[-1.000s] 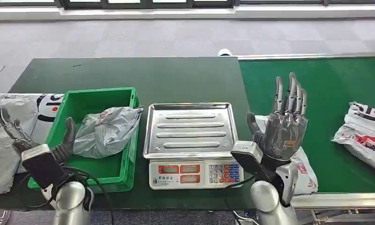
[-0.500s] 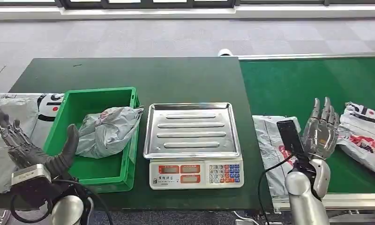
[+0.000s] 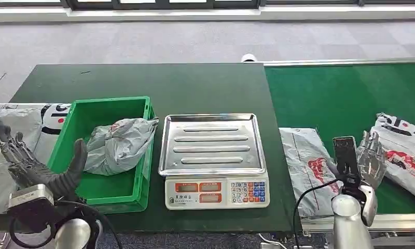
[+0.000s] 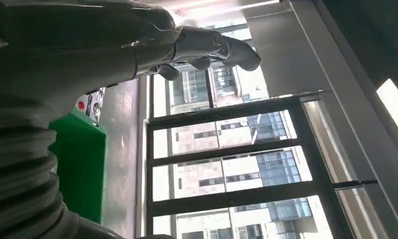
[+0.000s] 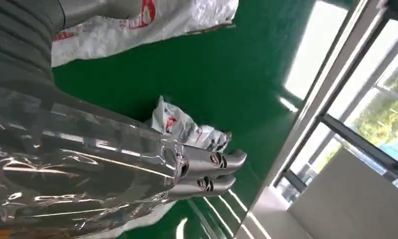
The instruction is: Moved the parcel from conveyor to table for the left to box.
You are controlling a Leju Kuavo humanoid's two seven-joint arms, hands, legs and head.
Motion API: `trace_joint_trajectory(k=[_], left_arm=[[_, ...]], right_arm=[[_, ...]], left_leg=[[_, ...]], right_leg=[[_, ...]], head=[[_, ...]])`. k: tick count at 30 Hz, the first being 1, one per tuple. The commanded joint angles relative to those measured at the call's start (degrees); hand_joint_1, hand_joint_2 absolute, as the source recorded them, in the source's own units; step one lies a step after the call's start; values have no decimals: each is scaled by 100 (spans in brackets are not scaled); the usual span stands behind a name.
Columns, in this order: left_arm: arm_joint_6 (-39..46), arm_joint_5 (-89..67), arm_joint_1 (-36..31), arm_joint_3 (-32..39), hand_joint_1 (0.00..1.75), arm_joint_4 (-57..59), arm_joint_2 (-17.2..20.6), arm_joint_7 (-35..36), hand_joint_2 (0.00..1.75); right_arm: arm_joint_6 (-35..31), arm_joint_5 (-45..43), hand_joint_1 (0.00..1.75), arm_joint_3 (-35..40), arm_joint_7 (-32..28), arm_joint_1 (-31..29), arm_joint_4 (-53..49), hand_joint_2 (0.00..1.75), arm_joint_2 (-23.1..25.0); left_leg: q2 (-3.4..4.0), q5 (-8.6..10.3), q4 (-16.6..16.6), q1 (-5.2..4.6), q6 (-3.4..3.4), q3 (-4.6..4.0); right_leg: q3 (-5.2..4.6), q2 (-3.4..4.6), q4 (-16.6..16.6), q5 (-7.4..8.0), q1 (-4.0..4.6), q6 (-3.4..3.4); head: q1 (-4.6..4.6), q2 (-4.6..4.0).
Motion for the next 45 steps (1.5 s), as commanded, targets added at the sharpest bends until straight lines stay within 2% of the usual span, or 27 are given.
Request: trace_joint_trajectory(k=[1, 4, 6, 8, 9, 12, 15, 19, 23, 30, 37, 45], left_arm=[[23, 75, -124, -179, 0, 83, 275, 14, 175], [73, 109, -88, -88, 0, -9, 306, 10, 175], [59, 159, -31, -28, 0, -85, 338, -30, 175], [5, 192, -7, 2, 0, -96, 344, -63, 175], [-1, 193, -13, 3, 0, -72, 343, -67, 175], [2, 159, -1, 20, 0, -53, 295, -59, 175], [-32, 86, -41, 31, 0, -12, 265, 21, 175], [-66, 15, -107, 32, 0, 36, 249, 103, 175], [-66, 15, -107, 32, 0, 36, 249, 103, 175], [-121, -75, -121, 46, 0, 16, 213, 186, 175], [-181, -296, -5, 176, 0, -214, 75, 353, 175], [-275, -425, 2, 227, 0, -310, 5, 453, 175]], right_arm=[[747, -1049, 0, -639, -325, -412, 660, 175, 195], [1175, -1240, 0, -618, -246, -409, 775, 175, 132], [1801, -1560, 0, -699, -94, -436, 911, 175, 96], [2594, -2299, 0, -948, -93, -503, 1182, 175, 92], [2697, -2391, 0, -984, -79, -489, 1259, 175, 60], [2576, -2260, 0, -898, -150, -471, 1451, 175, -10], [2497, -1940, 0, -756, 194, -403, 1460, 175, -83], [2733, -1444, 0, -582, 769, -324, 1463, 175, -178], [2733, -1444, 0, -582, 769, -324, 1463, 175, -178], [3037, -1112, 0, -499, 1153, -245, 1435, 175, -224], [3401, -492, 0, -471, 1554, -245, 1136, 175, -50], [3725, -23, 0, -179, 1652, -192, 1061, 175, -131]], left_leg=[[7, 4, -10, 1, -4, 6], [5, 1, -7, 2, -4, 5], [7, 1, -7, 4, -4, 6], [14, 4, -19, 5, -7, 15], [13, 5, -21, 6, -6, 15], [10, 6, -25, 6, -5, 19], [-8, 3, -8, 2, -2, 4], [-4, 1, -9, 3, -2, 5], [-4, 1, -9, 3, -2, 5], [-5, 3, -10, 2, -3, 6], [6, -1, -4, 3, -2, 3], [13, 0, -11, 2, -4, 6]], right_leg=[[6, -4, -10, 5, 2, -1], [6, -2, -7, 3, 3, -2], [6, -1, -8, 3, 5, -2], [14, 0, -20, 7, 7, -3], [16, -2, -24, 8, 8, -3], [21, -5, -28, 9, 8, -1], [9, -12, -10, 0, 3, 3], [9, -6, -10, 0, 4, 3], [9, -6, -10, 0, 4, 3], [10, -13, -11, -1, 3, 2], [3, 0, -6, -1, 4, 2], [8, 7, -10, 3, 3, 2]], head=[[0, 0], [0, 2], [0, 0], [0, 0], [0, 0], [0, 0], [0, 2], [0, 0], [0, 0], [2, 0], [0, 0], [0, 0]])
